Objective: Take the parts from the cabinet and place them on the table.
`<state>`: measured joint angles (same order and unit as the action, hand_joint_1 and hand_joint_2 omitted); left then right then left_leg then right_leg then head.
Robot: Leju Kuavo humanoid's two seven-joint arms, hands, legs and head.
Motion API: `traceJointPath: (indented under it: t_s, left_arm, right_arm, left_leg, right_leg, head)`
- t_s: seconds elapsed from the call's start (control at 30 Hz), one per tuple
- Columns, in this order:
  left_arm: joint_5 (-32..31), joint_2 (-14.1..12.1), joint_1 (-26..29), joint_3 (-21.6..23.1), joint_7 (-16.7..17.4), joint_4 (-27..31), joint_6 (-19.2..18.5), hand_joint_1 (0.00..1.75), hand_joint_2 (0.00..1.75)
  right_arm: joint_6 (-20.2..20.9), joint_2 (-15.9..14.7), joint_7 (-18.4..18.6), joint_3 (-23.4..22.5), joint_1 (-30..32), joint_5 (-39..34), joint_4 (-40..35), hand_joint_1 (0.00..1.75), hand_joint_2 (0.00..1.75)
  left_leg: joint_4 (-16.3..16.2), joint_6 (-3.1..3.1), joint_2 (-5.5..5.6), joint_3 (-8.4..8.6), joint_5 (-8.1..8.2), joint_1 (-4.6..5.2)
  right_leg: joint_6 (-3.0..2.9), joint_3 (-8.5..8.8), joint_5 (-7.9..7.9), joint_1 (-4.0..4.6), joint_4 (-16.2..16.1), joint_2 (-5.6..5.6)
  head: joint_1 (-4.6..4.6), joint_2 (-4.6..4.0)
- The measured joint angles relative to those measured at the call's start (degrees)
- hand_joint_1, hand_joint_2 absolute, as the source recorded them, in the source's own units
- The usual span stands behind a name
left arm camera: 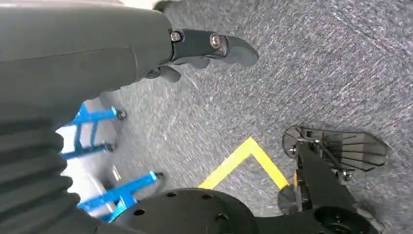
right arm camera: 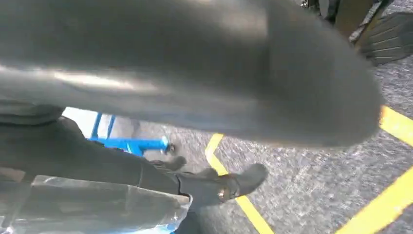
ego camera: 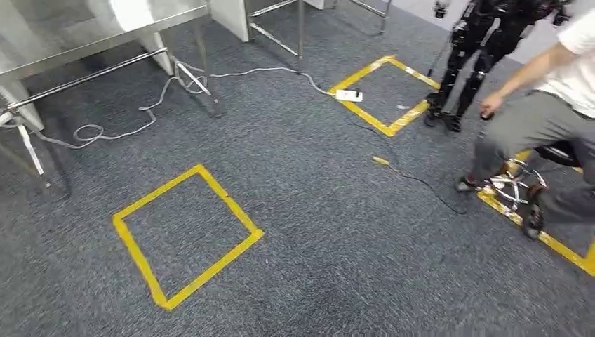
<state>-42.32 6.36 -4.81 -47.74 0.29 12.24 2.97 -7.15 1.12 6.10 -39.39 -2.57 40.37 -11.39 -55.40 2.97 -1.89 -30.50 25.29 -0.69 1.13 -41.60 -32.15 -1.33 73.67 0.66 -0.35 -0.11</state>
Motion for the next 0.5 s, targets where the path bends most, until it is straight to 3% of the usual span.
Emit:
traceJointPath:
  t_s: [0.03, 0.07, 0.1, 0.13, 0.17, 0.2, 0.23, 0.27, 0.3, 0.33, 0.37, 0.4, 0.43, 0.47, 0.5]
  left_arm:
    - [0.09, 0.00, 0.00, -0.04, -0.18, 0.00, 0.07, 0.00, 1.75]
    - [0.11, 0.00, -0.01, -0.07, -0.33, 0.00, 0.07, 0.00, 1.75]
    - [0.20, 0.02, -0.03, -0.13, -0.50, 0.00, 0.07, 0.00, 1.75]
    - [0.18, 0.07, -0.02, -0.18, -0.64, 0.00, 0.07, 0.00, 1.75]
    - [0.18, 0.02, -0.03, -0.22, -0.77, 0.04, 0.07, 0.00, 1.75]
    - [0.18, 0.02, 0.05, -0.26, -0.83, 0.04, 0.07, 0.00, 1.75]
    - [0.11, 0.00, 0.04, -0.28, -0.90, 0.02, 0.07, 0.00, 1.75]
    - [-0.04, 0.00, -0.06, -0.26, -0.94, 0.02, 0.07, 0.00, 0.00]
    - [-0.22, 0.00, -0.17, -0.26, -0.98, 0.04, 0.07, 0.00, 0.00]
    - [-0.28, 0.02, -0.17, -0.26, -1.07, 0.02, 0.07, 0.00, 0.00]
    - [-0.39, 0.00, -0.14, -0.26, -1.22, 0.02, 0.04, 0.00, 0.00]
    - [-0.46, 0.00, -0.06, -0.26, -1.29, 0.02, -0.02, 0.00, 0.00]
    - [-0.55, -0.02, 0.07, -0.26, -1.31, 0.02, -0.09, 0.00, 0.00]
    - [-0.66, -0.02, 0.24, -0.26, -1.36, 0.00, -0.11, 0.00, 0.00]
    - [-0.81, 0.00, 0.40, -0.26, -1.47, 0.00, -0.11, 0.00, 0.00]
  right_arm:
    - [0.28, -0.13, 0.04, 0.00, 0.07, 0.37, 0.00, 0.00, 0.00]
    - [0.73, -0.29, 0.17, 0.00, 0.15, 0.50, 0.00, 0.00, 0.00]
    - [1.08, -0.44, 0.28, 0.00, 0.18, 0.53, 0.00, 0.00, 0.00]
    - [1.20, -0.64, 0.35, 0.00, 0.09, 0.53, 0.00, 0.00, 0.00]
    - [1.36, -0.57, 0.57, 0.00, -0.12, 0.55, 0.00, 0.00, 0.00]
    - [1.49, -0.64, 0.70, 0.00, -0.40, 0.57, -0.02, 0.00, 0.00]
    - [1.75, -0.70, 0.79, 0.00, -0.36, 0.61, 0.00, 0.00, 0.00]
    - [1.88, -0.79, 0.96, 0.00, -0.18, 0.61, 0.00, 0.00, 0.00]
    - [2.01, -0.79, 1.12, -0.02, 0.01, 0.57, 0.00, 0.00, 0.00]
    - [2.08, -0.79, 1.31, -0.04, 0.04, 0.50, 0.00, 0.00, 0.00]
    - [2.10, -0.70, 1.44, -0.04, 0.12, 0.37, 0.00, 0.00, 0.00]
    - [2.10, -0.74, 1.62, -0.07, 0.12, 0.33, 0.00, 0.00, 0.00]
    - [2.10, -0.72, 1.64, -0.07, 0.09, 0.35, 0.00, 0.00, 0.00]
    - [2.10, -0.68, 1.64, -0.09, 0.10, 0.35, 0.00, 0.00, 0.00]
    - [2.10, -0.66, 1.73, -0.09, 0.15, 0.37, 0.00, 0.00, 0.00]
  left_leg:
    - [0.00, -0.07, -0.85, -0.03, -0.03, 0.00]
    - [-0.01, -0.15, -1.58, -0.03, -0.08, 0.00]
    - [-0.02, -0.35, -2.32, -0.01, -0.10, -0.02]
    - [-0.10, -0.65, -2.98, 0.05, -0.07, -0.02]
    - [-0.27, -1.09, -3.51, 0.14, 0.08, 0.39]
    - [-0.39, -1.75, -4.18, 0.17, 0.48, 0.60]
    - [-0.39, -2.16, -4.59, 0.41, 0.43, 0.58]
    - [-0.33, -2.49, -5.29, 0.70, 0.45, 0.42]
    - [-0.20, -2.88, -5.96, 0.88, 0.43, 0.29]
    - [-0.65, -3.36, -5.18, 0.69, 0.82, -0.17]
    - [-2.44, -3.71, -2.04, 0.08, 2.61, -0.38]
    - [-5.81, -3.66, 0.01, -1.27, 5.30, -0.52]
    - [-10.65, -3.70, 1.22, -3.33, 8.19, -0.51]
    - [-15.12, -3.74, 1.73, -5.29, 10.24, -0.49]
    - [-18.40, -3.71, 1.89, -6.76, 11.15, -0.51]
  right_leg:
    - [0.54, 0.64, 0.53, -0.14, -0.65, -0.11]
    - [1.19, 2.69, 1.81, -0.23, -3.82, -0.33]
    - [1.87, 6.19, 3.71, -0.48, -9.71, -1.04]
    - [2.25, 9.88, 5.13, -0.63, -15.66, -3.03]
    - [1.88, 11.71, 5.37, -0.56, -19.05, -5.96]
    - [1.66, 11.55, 5.86, 0.22, -18.97, -5.63]
    - [1.03, 10.93, 6.00, 0.26, -18.80, -4.72]
    - [0.64, 10.82, 6.00, 0.48, -18.72, -4.12]
    - [0.19, 10.76, 6.13, 0.58, -18.80, -3.45]
    - [-0.48, 11.43, 6.60, -0.69, -19.03, -2.71]
    - [-0.71, 11.22, 6.73, -0.70, -19.03, -2.09]
    - [-1.46, 11.09, 7.07, -0.56, -18.96, -1.63]
    - [-1.89, 10.83, 7.24, -0.34, -18.96, -0.97]
    - [-1.93, 10.66, 7.27, -0.03, -18.93, -0.13]
    - [-2.10, 10.53, 7.38, 0.30, -18.91, 0.80]
  head:
    - [-0.04, 0.00]
    - [0.02, 0.00]
    - [0.09, 0.00]
    - [0.09, 0.00]
    - [0.24, 0.00]
    - [0.35, 0.00]
    - [-0.05, 0.00]
    - [0.18, 0.00]
    - [0.09, 0.00]
    - [0.13, 0.00]
    - [-0.22, 0.00]
    - [-0.27, 0.00]
    - [-0.24, 0.00]
    - [-0.29, 0.00]
    - [-0.20, 0.00]
